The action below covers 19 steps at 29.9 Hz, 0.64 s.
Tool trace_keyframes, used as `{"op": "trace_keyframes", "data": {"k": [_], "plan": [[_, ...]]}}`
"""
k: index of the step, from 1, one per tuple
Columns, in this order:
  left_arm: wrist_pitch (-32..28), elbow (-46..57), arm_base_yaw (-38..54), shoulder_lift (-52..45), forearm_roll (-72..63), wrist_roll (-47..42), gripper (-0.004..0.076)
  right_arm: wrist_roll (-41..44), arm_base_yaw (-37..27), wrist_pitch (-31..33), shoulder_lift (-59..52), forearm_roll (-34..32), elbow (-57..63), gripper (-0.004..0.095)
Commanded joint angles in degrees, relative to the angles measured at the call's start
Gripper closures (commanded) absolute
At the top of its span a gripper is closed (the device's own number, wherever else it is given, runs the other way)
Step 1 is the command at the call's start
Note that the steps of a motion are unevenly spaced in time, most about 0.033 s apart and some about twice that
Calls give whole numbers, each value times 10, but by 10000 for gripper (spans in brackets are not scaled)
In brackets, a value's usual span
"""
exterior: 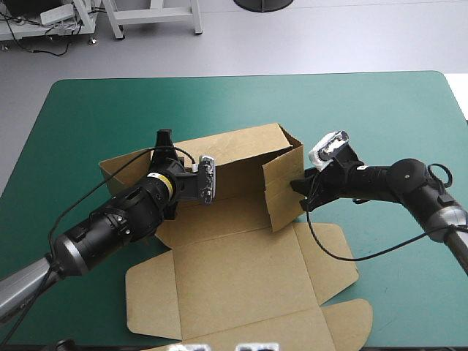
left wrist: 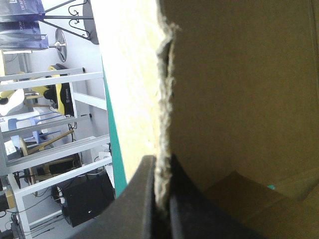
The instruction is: Fold the box
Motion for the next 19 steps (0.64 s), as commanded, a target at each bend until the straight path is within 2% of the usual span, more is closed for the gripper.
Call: {"op": "trace_keyframes", "data": {"k": [1,11,19], "plan": [[-26,-9,-5,-8,-38,-5,729,-15,-3,3,-20,26,-13,403],[-32,-9,-5,-8,-26,-20,729,-64,11,-10,-2,46,-13,400],[-37,-9,-5,-8,46,-107,729,-67,68,-102,-1,38,-13,401]]}}
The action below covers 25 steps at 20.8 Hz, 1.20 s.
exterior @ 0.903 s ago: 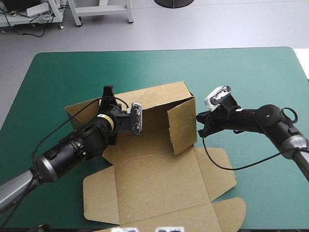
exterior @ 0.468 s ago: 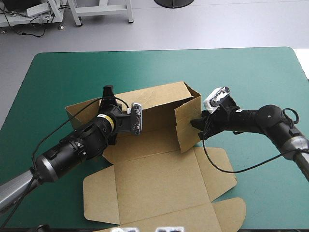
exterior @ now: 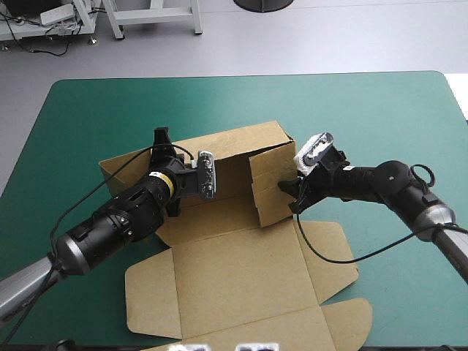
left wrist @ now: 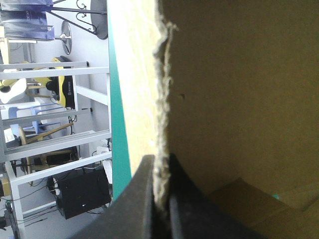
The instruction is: Fold the box
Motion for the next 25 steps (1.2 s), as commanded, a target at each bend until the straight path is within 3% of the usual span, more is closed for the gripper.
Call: {"op": "trace_keyframes", "data": {"k": [1,4,7,13,19,25], "plan": [[-30,-9,-5,-9,8,-38,729,-5,22,-50,-16,19,-13,401],[-35,-9,-5,-9,12,-40,729,-4,40,-91,-13,19,-13,400],[-42,-9,-5,-9,102,-151,729,-1,44,-105,1,20,-13,401],[-52,-9,-5,-9,126,-159,729,-4,44,-134,1,34,-13,401],[-66,-9,-5,-9,133,-165,729,-100,55,-178,18,141,-13,405],[-65,-9,-5,-9,133,-165,729,-136,133,-357,54,146,-14,466]]}}
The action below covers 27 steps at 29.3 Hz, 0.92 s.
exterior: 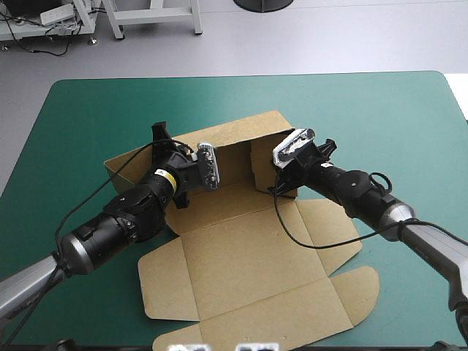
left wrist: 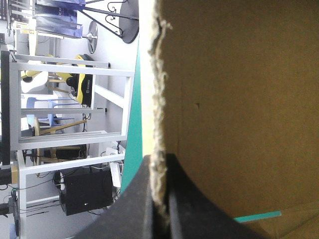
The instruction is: Fold the box
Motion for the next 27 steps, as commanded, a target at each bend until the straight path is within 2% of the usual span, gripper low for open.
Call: {"op": "trace_keyframes", "data": {"k": [1,3,5,10,20,23,27], "plan": [[-26,-15,-5,-15,22,-11,729,-11,17,-45,6,9,-23,476],[-26,-15,-5,-15,22,-11,729,-9,17,-47,20,22,-28,494],[-25,-15,-5,-15,22,-11,729,-8,17,-49,32,22,-35,563],[-22,-15,-5,-15,22,-11,729,10,17,-36,37,24,-38,929],[-9,-15,-7,-15,22,-11,723,21,17,-36,37,24,-38,922],[14,-15,-24,-16,22,-11,656,27,17,-36,37,24,-38,922],[50,-15,-63,-22,22,-11,476,34,17,-37,37,24,-38,922]]}}
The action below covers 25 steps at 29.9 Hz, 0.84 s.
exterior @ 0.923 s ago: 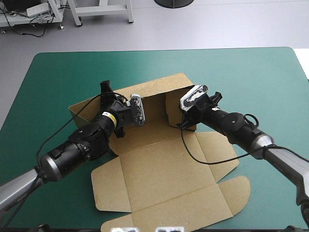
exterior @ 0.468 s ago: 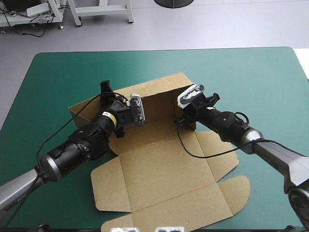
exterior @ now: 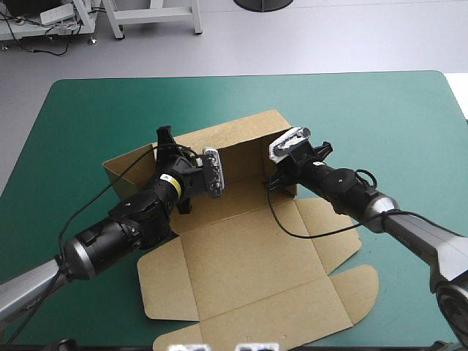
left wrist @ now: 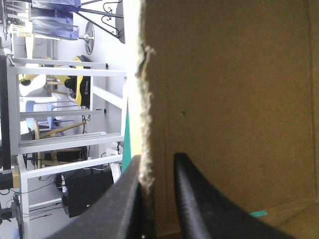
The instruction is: Fold the box
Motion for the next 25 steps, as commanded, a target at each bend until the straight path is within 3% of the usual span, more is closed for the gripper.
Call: {"op": "trace_keyframes", "data": {"k": [1,3,5,11,19,25], "plan": [[22,-16,-32,-22,20,-10,437,8,2,9,-18,-1,-17,922],[45,-18,-52,-24,20,-10,358,8,2,9,-18,-1,-17,922],[62,-23,-66,-29,20,-10,330,15,2,9,-18,-1,-17,922],[86,-45,-102,-44,20,-20,327,16,2,8,-18,-1,-17,922],[187,-47,-162,-59,-11,-28,327,19,2,4,-18,0,-18,922],[278,-53,-265,-66,-38,-83,328,19,2,-4,-18,14,-19,922]]}}
